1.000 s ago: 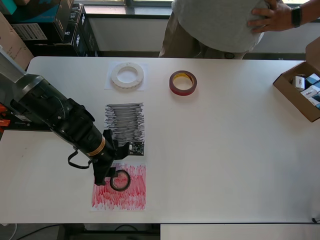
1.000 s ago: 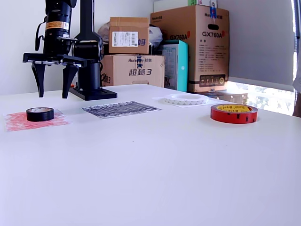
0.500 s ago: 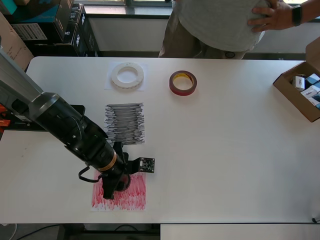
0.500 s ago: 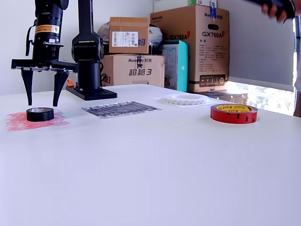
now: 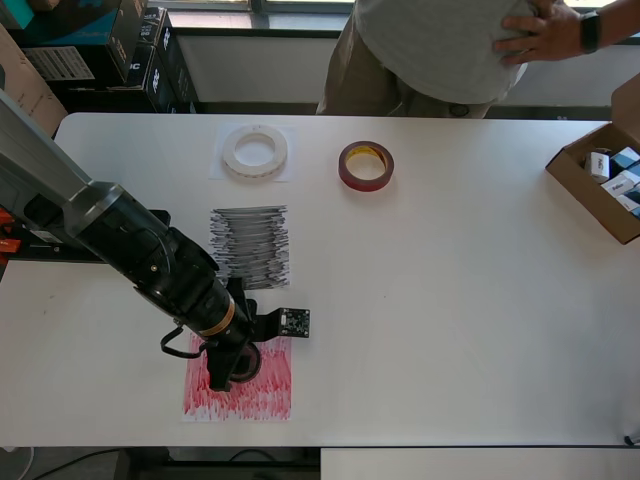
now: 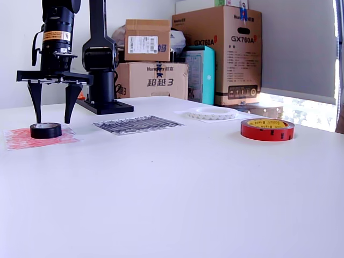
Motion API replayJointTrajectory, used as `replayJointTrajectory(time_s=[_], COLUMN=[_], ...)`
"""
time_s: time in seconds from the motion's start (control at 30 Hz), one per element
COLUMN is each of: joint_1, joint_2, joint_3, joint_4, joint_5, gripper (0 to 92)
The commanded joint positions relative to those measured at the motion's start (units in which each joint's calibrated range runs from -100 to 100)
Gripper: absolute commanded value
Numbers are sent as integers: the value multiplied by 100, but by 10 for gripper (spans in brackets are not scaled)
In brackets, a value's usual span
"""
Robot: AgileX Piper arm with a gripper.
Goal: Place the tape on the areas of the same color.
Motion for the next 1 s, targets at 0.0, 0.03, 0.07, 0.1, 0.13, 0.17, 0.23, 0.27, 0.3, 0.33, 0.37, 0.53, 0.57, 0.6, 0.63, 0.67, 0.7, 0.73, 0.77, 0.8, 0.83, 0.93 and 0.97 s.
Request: replayJointTrajectory(time_s=[0.0,0.03,0.07,0.1,0.13,0.17,0.23,0.27,0.3,0.33,0.37,0.53,0.57,0.6,0.63,0.67,0.7,0.73,0.77,0.8,0.83,0.93,0.97], joint_1=[11,11,11,11,11,11,11,11,11,19,19,74,74,74,74,74,74,74,74,74,74,74,74], joint_2=[114,133,142,142,142,170,208,226,236,245,245,245,245,245,254,273,282,301,301,301,301,301,301], joint_3=[80,80,80,80,80,80,80,80,80,80,80,80,80,80,80,80,80,80,80,80,80,80,80], joint_4=[-55,-55,-55,-55,-55,-55,-55,-55,-55,-55,-55,-55,-55,-55,-55,-55,-55,-55,-55,-55,-55,-55,-55], joint_5=[-24,-24,-24,-24,-24,-24,-24,-24,-24,-24,-24,-16,-16,-16,-16,-16,-16,-16,-16,-16,-24,-24,-24], gripper=[645,645,645,645,645,645,645,645,645,645,645,644,644,644,644,644,643,642,632,614,590,474,418])
